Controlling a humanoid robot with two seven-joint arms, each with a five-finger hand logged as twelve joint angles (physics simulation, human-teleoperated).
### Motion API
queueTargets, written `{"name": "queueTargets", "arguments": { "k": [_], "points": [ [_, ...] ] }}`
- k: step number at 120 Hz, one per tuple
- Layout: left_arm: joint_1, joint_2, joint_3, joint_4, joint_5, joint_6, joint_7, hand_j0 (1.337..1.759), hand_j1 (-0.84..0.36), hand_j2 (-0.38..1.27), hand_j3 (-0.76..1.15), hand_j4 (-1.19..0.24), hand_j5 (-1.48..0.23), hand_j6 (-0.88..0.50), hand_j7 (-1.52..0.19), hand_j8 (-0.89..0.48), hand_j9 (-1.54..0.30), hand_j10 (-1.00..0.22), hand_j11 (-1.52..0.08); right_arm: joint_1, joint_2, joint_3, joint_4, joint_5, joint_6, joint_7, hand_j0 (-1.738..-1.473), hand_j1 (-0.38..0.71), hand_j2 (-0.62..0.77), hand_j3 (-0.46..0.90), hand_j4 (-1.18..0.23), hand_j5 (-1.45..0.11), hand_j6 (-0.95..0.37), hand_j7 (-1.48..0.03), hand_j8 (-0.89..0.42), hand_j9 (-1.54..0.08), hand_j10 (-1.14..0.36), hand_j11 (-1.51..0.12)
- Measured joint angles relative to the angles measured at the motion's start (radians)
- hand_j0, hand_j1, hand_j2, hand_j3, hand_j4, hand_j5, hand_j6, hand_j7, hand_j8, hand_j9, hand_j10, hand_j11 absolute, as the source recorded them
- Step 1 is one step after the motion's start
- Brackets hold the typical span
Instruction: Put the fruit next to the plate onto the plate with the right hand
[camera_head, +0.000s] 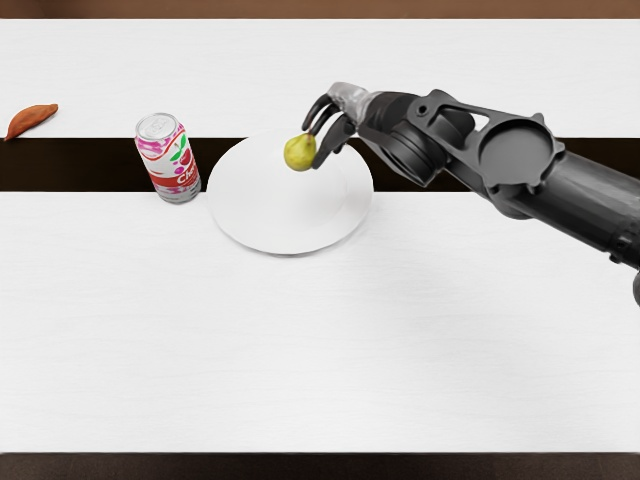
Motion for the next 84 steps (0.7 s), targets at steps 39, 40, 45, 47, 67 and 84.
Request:
{"name": "queueTargets", "arguments": {
  "k": [39, 40, 45, 47, 67, 84],
  "points": [
    [0.0, 0.0, 0.0, 0.0, 0.0, 0.0, 0.0, 1.658, 0.32, 0.0, 0.0, -0.02, -0.03, -0.02, -0.03, -0.02, -0.03, -0.02, -0.03, 0.026, 0.052, -0.002, -0.109, -0.001, 0.028, 0.001, -1.658, 0.41, 0.57, 0.0, -0.84, -1.16, -0.63, -1.13, -0.86, -1.16, -0.86, -1.17],
    [0.0, 0.0, 0.0, 0.0, 0.0, 0.0, 0.0, 1.658, 0.32, 0.0, 0.0, -0.02, -0.03, -0.02, -0.03, -0.02, -0.03, -0.02, -0.03, 0.027, 0.052, -0.002, -0.111, -0.001, 0.028, 0.001, -1.658, 0.41, 0.57, 0.0, -0.84, -1.16, -0.63, -1.13, -0.86, -1.16, -0.86, -1.16],
    [0.0, 0.0, 0.0, 0.0, 0.0, 0.0, 0.0, 1.658, 0.32, 0.0, 0.0, -0.02, -0.03, -0.02, -0.03, -0.02, -0.03, -0.02, -0.03, 0.03, 0.053, -0.002, -0.121, -0.001, 0.035, 0.0, -1.658, 0.41, 0.56, 0.0, -0.84, -1.16, -0.65, -1.13, -0.86, -1.16, -0.86, -1.16],
    [0.0, 0.0, 0.0, 0.0, 0.0, 0.0, 0.0, 1.658, 0.33, 0.0, 0.0, -0.02, -0.03, -0.02, -0.03, -0.02, -0.03, -0.02, -0.03, 0.034, 0.053, -0.002, -0.125, -0.001, 0.039, 0.0, -1.658, 0.41, 0.55, 0.0, -0.83, -1.14, -0.64, -1.12, -0.85, -1.15, -0.85, -1.15],
    [0.0, 0.0, 0.0, 0.0, 0.0, 0.0, 0.0, 1.658, 0.32, 0.0, 0.0, -0.02, -0.03, -0.02, -0.03, -0.02, -0.03, -0.02, -0.03, 0.066, 0.054, -0.004, -0.15, 0.003, 0.042, -0.007, -1.658, -0.01, 0.24, 0.0, -0.37, -0.51, -0.29, -0.5, -0.38, -0.51, -0.38, -0.51],
    [0.0, 0.0, 0.0, 0.0, 0.0, 0.0, 0.0, 1.658, 0.33, 0.0, 0.0, -0.02, -0.03, -0.02, -0.03, -0.02, -0.03, -0.02, -0.03, 0.073, 0.055, -0.009, -0.154, 0.003, 0.042, -0.016, -1.658, -0.18, 0.12, 0.0, -0.18, -0.25, -0.15, -0.25, -0.19, -0.25, -0.19, -0.25]
  ]
}}
